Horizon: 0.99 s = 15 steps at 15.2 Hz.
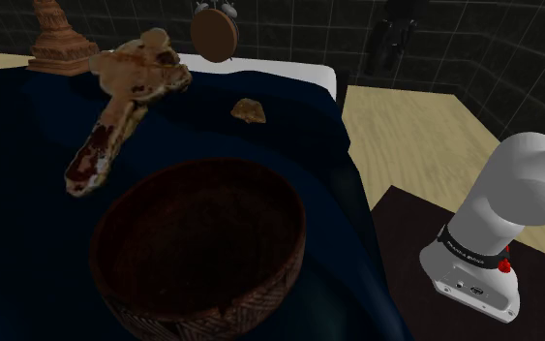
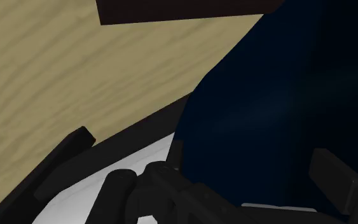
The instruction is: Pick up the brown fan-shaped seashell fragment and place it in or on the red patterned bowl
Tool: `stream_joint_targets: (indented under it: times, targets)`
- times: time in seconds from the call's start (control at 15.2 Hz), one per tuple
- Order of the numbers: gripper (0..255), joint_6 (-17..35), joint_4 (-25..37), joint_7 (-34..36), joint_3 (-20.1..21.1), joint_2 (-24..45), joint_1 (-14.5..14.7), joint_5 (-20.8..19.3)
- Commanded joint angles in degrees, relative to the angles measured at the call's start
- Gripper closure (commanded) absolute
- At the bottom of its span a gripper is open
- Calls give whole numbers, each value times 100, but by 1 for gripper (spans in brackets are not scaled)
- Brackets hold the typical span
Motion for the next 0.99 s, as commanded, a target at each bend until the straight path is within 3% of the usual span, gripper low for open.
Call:
stream_joint_targets:
  times: [0.0, 0.92]
  targets:
    - [0, 0, 0, 0, 0, 0, 0, 0]
    - [0, 1074, 1042, 251, 940, 1894, 767, 714]
